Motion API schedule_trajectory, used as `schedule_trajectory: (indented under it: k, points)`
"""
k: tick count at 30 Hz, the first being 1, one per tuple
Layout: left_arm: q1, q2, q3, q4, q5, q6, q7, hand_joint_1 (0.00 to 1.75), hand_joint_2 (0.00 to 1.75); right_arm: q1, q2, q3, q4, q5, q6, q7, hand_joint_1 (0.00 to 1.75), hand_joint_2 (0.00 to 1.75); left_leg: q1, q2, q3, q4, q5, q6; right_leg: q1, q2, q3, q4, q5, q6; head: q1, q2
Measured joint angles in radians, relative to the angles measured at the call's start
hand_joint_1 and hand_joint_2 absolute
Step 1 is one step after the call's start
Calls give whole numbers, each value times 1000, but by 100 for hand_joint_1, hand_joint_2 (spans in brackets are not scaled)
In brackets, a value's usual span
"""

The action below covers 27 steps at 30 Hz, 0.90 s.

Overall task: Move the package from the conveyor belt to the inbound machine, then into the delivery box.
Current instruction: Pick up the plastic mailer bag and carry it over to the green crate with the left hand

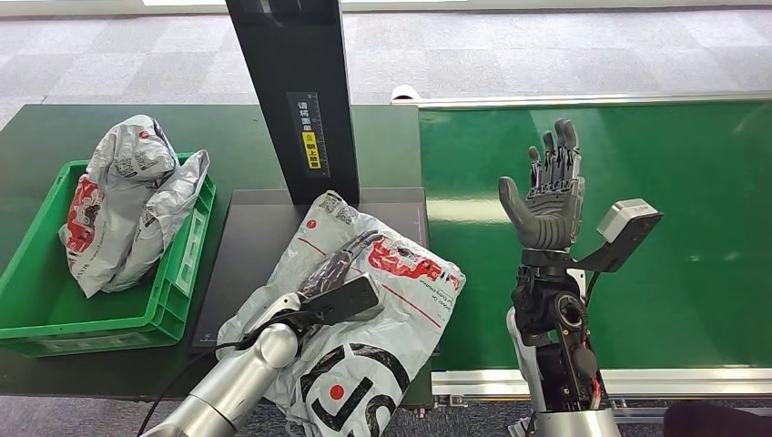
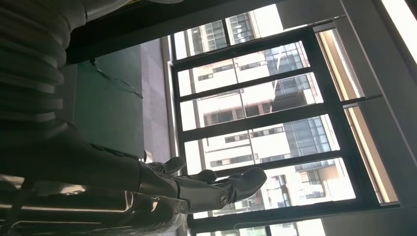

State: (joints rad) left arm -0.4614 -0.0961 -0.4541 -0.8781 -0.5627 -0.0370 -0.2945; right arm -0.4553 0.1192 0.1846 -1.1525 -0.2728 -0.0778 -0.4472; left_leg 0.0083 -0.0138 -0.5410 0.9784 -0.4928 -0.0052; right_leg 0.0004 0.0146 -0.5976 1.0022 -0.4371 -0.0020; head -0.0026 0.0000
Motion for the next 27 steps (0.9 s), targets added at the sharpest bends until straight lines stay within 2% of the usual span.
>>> schedule_trajectory:
  k: [4,7,8,9,11,12,13,16,19,23,27]
  points:
    - [-2,0,-1,4,-6,-1,1,0,175,-1,-1,0,4,1,5,6,0,175,0,0,0,0,0,0,0,0,0,0,0,0,0,0]
    - [-6,0,-2,10,-44,-17,24,0,175,-10,-4,2,24,-4,32,40,0,175,0,0,0,0,0,0,0,0,0,0,0,0,0,0]
    - [-8,0,-2,14,-61,-24,38,12,175,-16,-5,1,40,-20,48,55,0,175,0,0,0,0,0,0,0,0,0,0,0,0,0,0]
    - [-11,-1,-3,18,-76,-29,52,41,175,-23,-5,-2,61,-50,70,73,0,175,0,0,0,0,0,0,0,0,0,0,0,0,0,0]
    - [-18,-5,-2,34,-105,-31,72,113,175,-41,-4,-15,119,-152,153,121,0,175,0,0,0,0,0,0,0,0,1,0,0,0,0,0]
    - [-23,-8,-1,44,-118,-29,77,140,175,-51,-3,-24,155,-213,209,152,0,175,0,0,0,0,0,0,0,0,1,0,0,0,0,0]
    - [-28,-10,0,54,-127,-26,79,155,175,-61,-3,-32,193,-265,266,180,0,131,0,-1,0,0,0,0,0,0,1,0,0,0,0,0]
    - [-38,-15,5,73,-143,-17,79,175,175,-89,-2,-42,291,-325,372,222,0,0,0,0,0,0,0,0,0,0,1,0,0,0,0,0]
    - [-39,-16,7,76,-146,-13,79,175,175,-97,-2,-42,316,-322,386,223,0,0,0,0,0,0,0,0,0,0,1,0,0,0,0,0]
    - [-33,-28,41,74,-187,-6,131,175,175,-157,6,-8,445,-189,240,284,0,175,0,-1,0,0,0,0,0,0,1,0,0,0,0,0]
    - [-17,-29,65,53,-209,-11,149,175,175,-187,-6,47,458,-41,192,218,0,175,0,-1,0,0,0,0,0,0,1,0,0,0,0,0]
